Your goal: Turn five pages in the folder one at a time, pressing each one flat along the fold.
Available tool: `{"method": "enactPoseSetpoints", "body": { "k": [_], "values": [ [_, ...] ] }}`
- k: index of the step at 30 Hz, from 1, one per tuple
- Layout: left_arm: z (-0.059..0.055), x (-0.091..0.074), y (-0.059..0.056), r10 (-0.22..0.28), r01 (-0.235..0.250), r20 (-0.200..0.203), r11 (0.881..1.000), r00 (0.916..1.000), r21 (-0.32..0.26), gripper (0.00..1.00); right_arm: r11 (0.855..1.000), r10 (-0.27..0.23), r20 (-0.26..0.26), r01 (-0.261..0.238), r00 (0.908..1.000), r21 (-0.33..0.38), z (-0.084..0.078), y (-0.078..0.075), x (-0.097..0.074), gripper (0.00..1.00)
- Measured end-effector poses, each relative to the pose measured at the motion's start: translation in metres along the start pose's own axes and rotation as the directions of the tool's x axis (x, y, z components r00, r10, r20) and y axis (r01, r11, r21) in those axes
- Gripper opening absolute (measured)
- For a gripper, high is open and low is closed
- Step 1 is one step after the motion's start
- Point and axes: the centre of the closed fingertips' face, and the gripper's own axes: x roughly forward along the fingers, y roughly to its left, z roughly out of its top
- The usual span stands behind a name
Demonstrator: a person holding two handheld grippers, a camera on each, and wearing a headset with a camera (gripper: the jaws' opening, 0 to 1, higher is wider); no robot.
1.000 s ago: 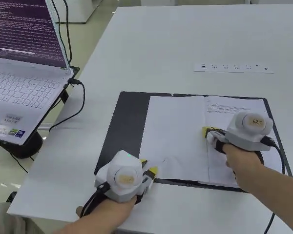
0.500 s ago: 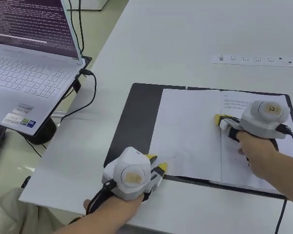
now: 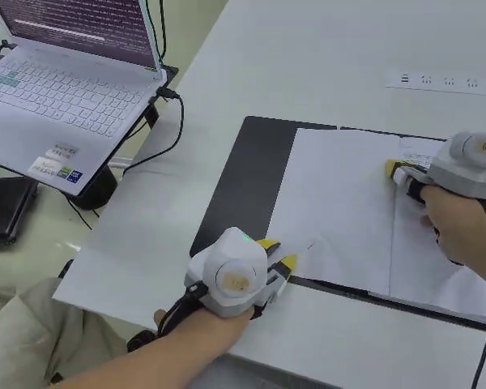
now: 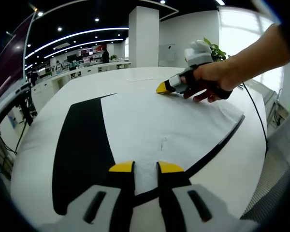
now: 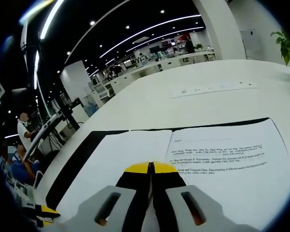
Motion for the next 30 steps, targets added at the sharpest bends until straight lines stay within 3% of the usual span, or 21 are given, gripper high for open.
{"method": "enactPoseSetpoints", "body": {
  "k": [17, 24, 30],
  "values": [
    [0.001, 0.002, 0.0, 0.004, -0.004, 0.008, 1.0, 1.0, -0.005, 0.16, 0.999, -0.02, 0.009, 0.02, 0.9998, 0.03, 0.025, -0.02, 0.031, 0.0],
    [0.001, 0.003, 0.0, 0.002, -0.002, 0.005, 1.0, 1.0, -0.003, 0.16, 1.0, -0.02, 0.01, 0.019, 0.9998, 0.024, 0.027, -0.029, 0.043, 0.0],
    [0.0, 0.003, 0.001, 0.001, -0.001, 0.006, 1.0, 1.0, -0.006, 0.16, 1.0, -0.012, 0.006, 0.012, 0.9999, 0.028, 0.025, -0.031, 0.044, 0.0]
  ]
}}
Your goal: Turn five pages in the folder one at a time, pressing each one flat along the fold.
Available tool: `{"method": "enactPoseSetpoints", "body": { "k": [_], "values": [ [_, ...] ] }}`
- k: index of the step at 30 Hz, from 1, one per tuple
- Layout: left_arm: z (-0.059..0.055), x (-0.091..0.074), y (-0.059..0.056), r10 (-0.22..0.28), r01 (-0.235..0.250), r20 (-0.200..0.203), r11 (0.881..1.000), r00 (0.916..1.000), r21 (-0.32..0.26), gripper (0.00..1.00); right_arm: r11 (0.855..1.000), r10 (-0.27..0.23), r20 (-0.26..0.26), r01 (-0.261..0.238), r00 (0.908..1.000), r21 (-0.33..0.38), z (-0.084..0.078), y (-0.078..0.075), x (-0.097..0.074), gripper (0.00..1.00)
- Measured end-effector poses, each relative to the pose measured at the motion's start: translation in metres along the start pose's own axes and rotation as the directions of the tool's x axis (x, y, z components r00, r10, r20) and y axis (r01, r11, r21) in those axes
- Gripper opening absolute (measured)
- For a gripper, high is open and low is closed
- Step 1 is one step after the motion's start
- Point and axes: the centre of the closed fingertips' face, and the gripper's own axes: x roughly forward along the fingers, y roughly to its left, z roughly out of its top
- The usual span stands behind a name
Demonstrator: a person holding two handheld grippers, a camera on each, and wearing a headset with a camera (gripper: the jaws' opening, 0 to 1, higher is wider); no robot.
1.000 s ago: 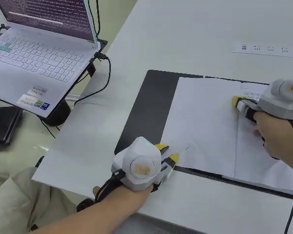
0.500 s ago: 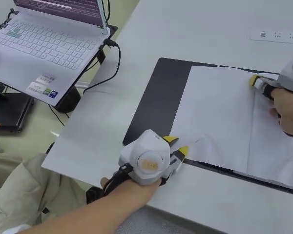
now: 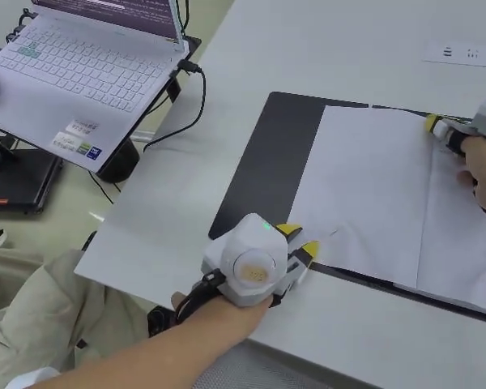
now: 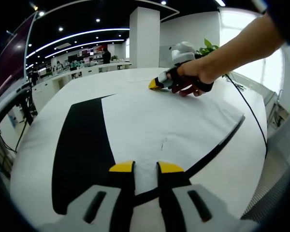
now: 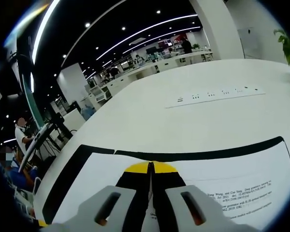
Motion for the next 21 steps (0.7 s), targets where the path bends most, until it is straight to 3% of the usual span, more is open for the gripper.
{"method": "enactPoseSetpoints", "body": {
  "k": [6, 12, 14, 21],
  "values": [
    [0.0, -0.001, 0.0, 0.0, 0.0, -0.002, 1.0, 1.0, -0.004, 0.16, 1.0, 0.017, -0.004, -0.017, 0.9998, -0.003, -0.011, 0.004, -0.011, 0.0],
    [0.0, -0.001, 0.0, 0.001, -0.001, -0.004, 1.0, 1.0, -0.005, 0.16, 0.998, 0.061, -0.014, -0.061, 0.9981, 0.018, -0.026, 0.021, -0.037, 0.0],
    [0.0, -0.001, -0.001, 0.001, -0.001, -0.007, 1.0, 1.0, -0.004, 0.16, 0.997, 0.071, -0.022, -0.07, 0.9973, 0.028, -0.024, 0.018, -0.035, 0.0],
    [0.0, -0.002, -0.001, 0.0, 0.0, -0.017, 1.0, 0.9999, 0.002, 0.16, 0.996, 0.084, -0.037, -0.083, 0.9958, 0.03, -0.038, 0.04, -0.064, 0.0]
  ]
}}
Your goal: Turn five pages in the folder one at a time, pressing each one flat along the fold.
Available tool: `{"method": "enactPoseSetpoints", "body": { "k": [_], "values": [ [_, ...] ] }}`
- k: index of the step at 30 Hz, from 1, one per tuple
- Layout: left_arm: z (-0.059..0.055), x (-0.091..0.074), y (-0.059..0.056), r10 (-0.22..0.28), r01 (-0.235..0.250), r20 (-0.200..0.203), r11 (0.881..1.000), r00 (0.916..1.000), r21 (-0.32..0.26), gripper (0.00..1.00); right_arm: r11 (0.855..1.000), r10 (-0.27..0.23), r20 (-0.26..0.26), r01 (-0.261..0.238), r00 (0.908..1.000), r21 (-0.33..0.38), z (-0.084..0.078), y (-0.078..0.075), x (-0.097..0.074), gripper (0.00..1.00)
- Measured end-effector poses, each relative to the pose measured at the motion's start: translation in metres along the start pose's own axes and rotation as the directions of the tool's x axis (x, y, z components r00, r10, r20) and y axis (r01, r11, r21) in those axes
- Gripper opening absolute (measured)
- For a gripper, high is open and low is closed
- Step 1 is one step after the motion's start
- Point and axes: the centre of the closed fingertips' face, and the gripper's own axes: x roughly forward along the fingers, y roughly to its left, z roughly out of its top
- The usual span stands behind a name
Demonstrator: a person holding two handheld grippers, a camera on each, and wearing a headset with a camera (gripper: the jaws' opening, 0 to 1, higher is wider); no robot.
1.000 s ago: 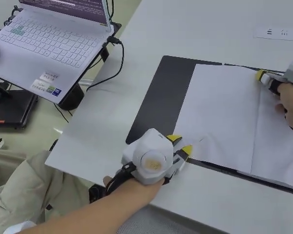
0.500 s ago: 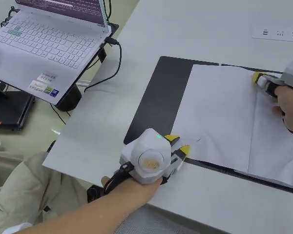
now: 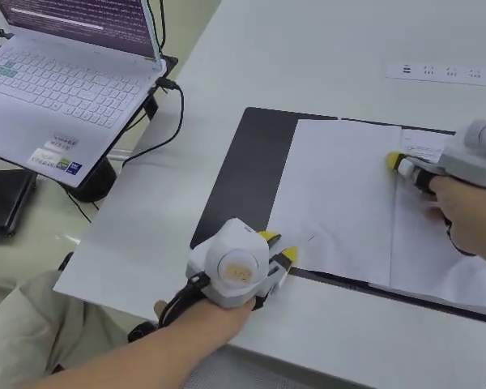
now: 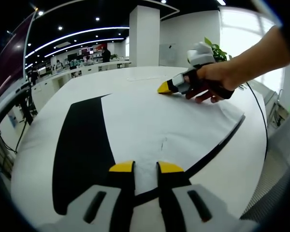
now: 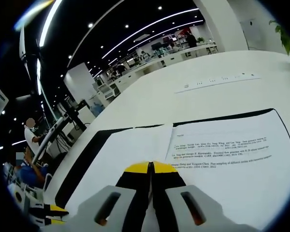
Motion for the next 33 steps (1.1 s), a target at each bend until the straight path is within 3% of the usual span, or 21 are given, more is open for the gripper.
{"method": "enactPoseSetpoints", "body": {
  "k": [10, 15, 24, 27, 33],
  "values": [
    [0.0, 0.001, 0.0, -0.008, 0.008, -0.006, 1.0, 1.0, 0.022, 0.16, 0.999, -0.007, 0.008, 0.007, 0.9999, 0.031, -0.011, 0.014, -0.026, 0.0],
    [0.0, 0.002, 0.001, -0.01, 0.01, -0.002, 1.0, 1.0, 0.025, 0.16, 0.998, 0.027, -0.017, -0.026, 0.9995, 0.062, -0.023, 0.026, -0.035, 0.0],
    [-0.001, 0.003, 0.001, -0.013, 0.013, -0.004, 0.999, 0.9999, 0.035, 0.16, 0.995, 0.021, -0.004, -0.021, 0.9998, 0.096, -0.033, 0.03, -0.047, 0.0],
    [-0.001, 0.003, 0.002, -0.014, 0.014, -0.003, 0.999, 0.9999, 0.037, 0.16, 0.995, 0.044, -0.042, -0.04, 0.9981, 0.095, -0.047, 0.036, -0.051, 0.0],
    [-0.001, 0.002, 0.001, -0.014, 0.014, -0.004, 0.999, 0.9999, 0.042, 0.16, 0.992, 0.041, -0.026, -0.037, 0.9988, 0.12, -0.059, 0.037, -0.061, 0.0]
  ]
}}
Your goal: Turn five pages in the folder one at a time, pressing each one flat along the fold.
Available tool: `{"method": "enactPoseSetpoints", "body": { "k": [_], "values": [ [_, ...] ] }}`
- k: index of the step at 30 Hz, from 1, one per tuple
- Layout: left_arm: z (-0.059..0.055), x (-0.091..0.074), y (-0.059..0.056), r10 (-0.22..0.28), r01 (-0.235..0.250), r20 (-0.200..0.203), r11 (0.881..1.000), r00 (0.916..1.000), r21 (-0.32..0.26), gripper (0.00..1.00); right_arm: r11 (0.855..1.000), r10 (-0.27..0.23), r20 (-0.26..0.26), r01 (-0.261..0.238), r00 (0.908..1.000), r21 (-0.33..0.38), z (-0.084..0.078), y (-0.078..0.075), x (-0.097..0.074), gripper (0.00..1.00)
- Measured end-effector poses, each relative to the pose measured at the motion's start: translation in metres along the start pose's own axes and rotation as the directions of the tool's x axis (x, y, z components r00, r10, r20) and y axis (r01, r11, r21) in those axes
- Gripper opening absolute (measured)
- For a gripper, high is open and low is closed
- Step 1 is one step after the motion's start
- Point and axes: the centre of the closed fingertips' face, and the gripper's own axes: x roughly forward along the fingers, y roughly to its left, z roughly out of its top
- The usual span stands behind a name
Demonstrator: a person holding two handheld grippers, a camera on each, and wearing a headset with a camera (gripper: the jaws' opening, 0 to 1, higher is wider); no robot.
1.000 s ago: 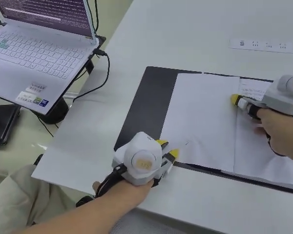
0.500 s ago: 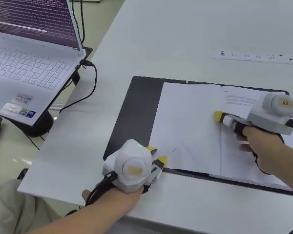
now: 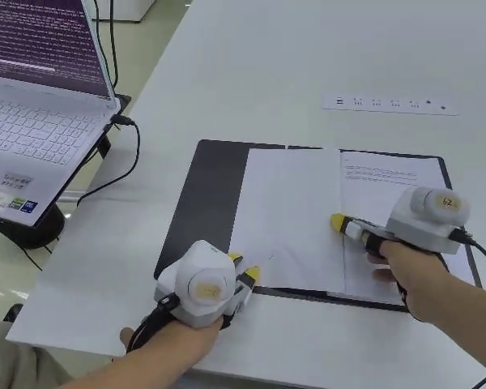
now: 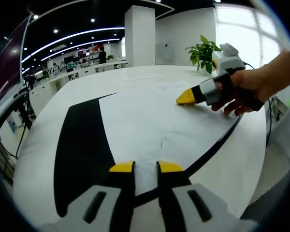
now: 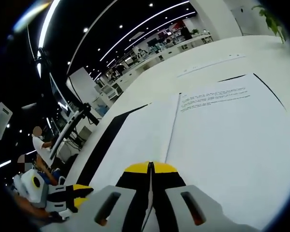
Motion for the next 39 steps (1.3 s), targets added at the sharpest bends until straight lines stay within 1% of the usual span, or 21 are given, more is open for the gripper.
{"method": "enactPoseSetpoints", "body": {
  "k": [2, 4, 5, 6, 7, 8, 10, 12, 17, 22, 25, 27, 30, 33, 37, 38, 39],
  "values": [
    [0.0, -0.001, 0.0, 0.0, 0.0, 0.001, 1.0, 1.0, 0.001, 0.16, 1.0, 0.001, -0.003, 0.0, 1.0, 0.013, -0.002, 0.0, -0.003, 0.0],
    [0.0, -0.001, 0.0, -0.001, 0.001, 0.002, 1.0, 1.0, 0.004, 0.16, 1.0, 0.01, -0.015, -0.01, 0.9998, 0.013, -0.008, 0.002, -0.008, 0.0],
    [0.0, -0.001, -0.001, -0.001, 0.001, 0.002, 1.0, 1.0, 0.004, 0.16, 1.0, 0.012, -0.016, -0.012, 0.9998, 0.014, -0.007, -0.004, -0.009, 0.0],
    [0.0, -0.002, -0.001, -0.001, 0.001, 0.002, 1.0, 1.0, 0.005, 0.16, 1.0, 0.011, -0.017, -0.01, 0.9998, 0.02, -0.008, -0.004, -0.011, 0.0],
    [0.0, -0.002, -0.001, -0.001, 0.001, 0.003, 1.0, 1.0, 0.005, 0.16, 1.0, 0.005, -0.045, -0.004, 0.999, 0.027, -0.017, -0.003, -0.015, 0.0],
    [0.001, -0.002, -0.001, -0.001, 0.001, 0.004, 1.0, 1.0, 0.006, 0.16, 1.0, 0.013, -0.032, -0.012, 0.9994, 0.021, -0.018, -0.001, -0.016, 0.0],
    [0.001, -0.003, -0.001, -0.002, 0.002, 0.004, 1.0, 1.0, 0.01, 0.16, 1.0, 0.013, -0.046, -0.012, 0.9988, 0.028, -0.025, -0.001, -0.02, 0.0],
    [0.001, -0.003, -0.001, -0.002, 0.002, 0.004, 1.0, 1.0, 0.011, 0.16, 0.999, 0.016, -0.05, -0.014, 0.9986, 0.035, -0.029, -0.002, -0.023, 0.0],
    [0.001, -0.004, -0.001, -0.002, 0.002, 0.007, 1.0, 1.0, 0.008, 0.16, 0.998, 0.031, -0.075, -0.027, 0.9967, 0.054, -0.044, 0.005, -0.035, 0.0],
    [0.002, -0.005, -0.002, -0.003, 0.003, 0.007, 1.0, 1.0, 0.011, 0.16, 0.997, 0.045, -0.088, -0.039, 0.9951, 0.073, -0.056, 0.008, -0.047, 0.0],
    [0.002, -0.006, -0.002, -0.004, 0.004, 0.006, 1.0, 1.0, 0.012, 0.16, 0.996, 0.056, -0.108, -0.047, 0.9926, 0.08, -0.064, 0.012, -0.052, 0.0],
    [0.002, -0.006, -0.002, -0.004, 0.004, 0.005, 1.0, 1.0, 0.012, 0.16, 0.995, 0.066, -0.13, -0.055, 0.9893, 0.089, -0.07, 0.015, -0.057, 0.0],
    [0.002, -0.007, -0.003, -0.005, 0.005, 0.005, 1.0, 1.0, 0.014, 0.16, 0.994, 0.063, -0.155, -0.048, 0.9859, 0.097, -0.076, 0.016, -0.062, 0.0],
    [0.002, -0.007, -0.003, -0.005, 0.005, 0.005, 1.0, 1.0, 0.017, 0.16, 0.993, 0.058, -0.156, -0.041, 0.9861, 0.109, -0.079, 0.018, -0.066, 0.0],
    [0.002, -0.008, -0.003, -0.006, 0.006, 0.002, 1.0, 1.0, 0.018, 0.16, 0.989, 0.054, -0.158, -0.031, 0.9859, 0.145, -0.085, 0.018, -0.071, 0.0],
    [0.002, -0.008, -0.003, -0.005, 0.005, 0.002, 1.0, 1.0, 0.016, 0.16, 0.985, 0.056, -0.16, -0.028, 0.9856, 0.17, -0.088, 0.019, -0.073, 0.0],
    [0.002, -0.008, -0.003, -0.005, 0.005, 0.002, 1.0, 1.0, 0.016, 0.16, 0.985, 0.058, -0.16, -0.03, 0.9853, 0.173, -0.089, 0.019, -0.074, 0.0]
  ]
}}
